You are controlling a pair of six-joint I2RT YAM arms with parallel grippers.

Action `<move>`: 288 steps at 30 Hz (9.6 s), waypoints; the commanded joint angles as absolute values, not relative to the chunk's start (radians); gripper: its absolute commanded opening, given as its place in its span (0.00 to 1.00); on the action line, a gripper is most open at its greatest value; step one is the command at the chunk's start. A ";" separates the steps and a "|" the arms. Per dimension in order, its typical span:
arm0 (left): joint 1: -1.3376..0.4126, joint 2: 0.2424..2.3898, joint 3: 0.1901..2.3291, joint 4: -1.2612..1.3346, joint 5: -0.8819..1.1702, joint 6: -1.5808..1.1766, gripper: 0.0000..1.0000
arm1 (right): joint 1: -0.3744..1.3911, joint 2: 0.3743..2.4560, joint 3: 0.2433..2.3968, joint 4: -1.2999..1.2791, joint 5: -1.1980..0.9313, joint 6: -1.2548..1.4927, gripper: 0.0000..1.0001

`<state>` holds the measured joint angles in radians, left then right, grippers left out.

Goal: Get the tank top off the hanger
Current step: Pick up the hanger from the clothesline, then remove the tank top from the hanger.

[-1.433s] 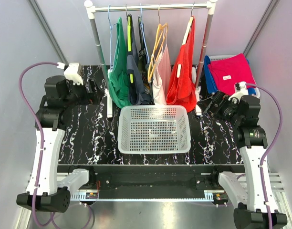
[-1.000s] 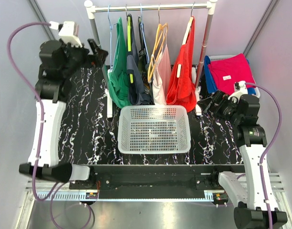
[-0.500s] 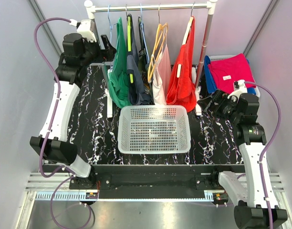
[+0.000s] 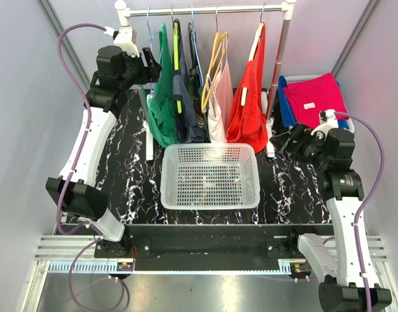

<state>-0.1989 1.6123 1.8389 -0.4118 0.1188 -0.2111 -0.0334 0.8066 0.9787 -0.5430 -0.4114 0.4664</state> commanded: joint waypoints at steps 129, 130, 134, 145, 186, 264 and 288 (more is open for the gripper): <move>-0.506 1.439 2.303 0.029 0.108 0.371 0.00 | 0.121 0.686 0.996 0.005 -1.032 0.506 1.00; -0.514 1.437 2.274 0.022 0.089 0.429 0.00 | 0.121 0.690 0.997 -0.036 -1.019 0.493 1.00; -0.525 1.451 2.244 -0.021 0.003 0.538 0.00 | 0.121 0.709 1.015 -0.118 -0.870 0.419 1.00; -0.525 1.523 2.368 -0.058 -0.063 0.609 0.00 | 0.121 0.827 1.080 -0.042 -0.798 0.436 0.31; -0.595 1.054 1.598 -0.426 0.271 0.388 0.00 | 0.129 0.805 1.043 0.029 -0.818 0.505 0.86; -0.598 1.008 1.695 -0.407 0.271 0.346 0.00 | 0.192 0.534 0.953 -0.295 0.120 0.494 0.00; -0.816 1.489 2.100 -0.262 0.261 0.061 0.00 | 0.192 0.644 0.983 -0.115 -0.518 0.466 0.24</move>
<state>-0.7525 1.4563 1.9953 -0.3443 0.3000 0.0311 0.1917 0.6289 0.9306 -0.1471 -0.4164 0.4992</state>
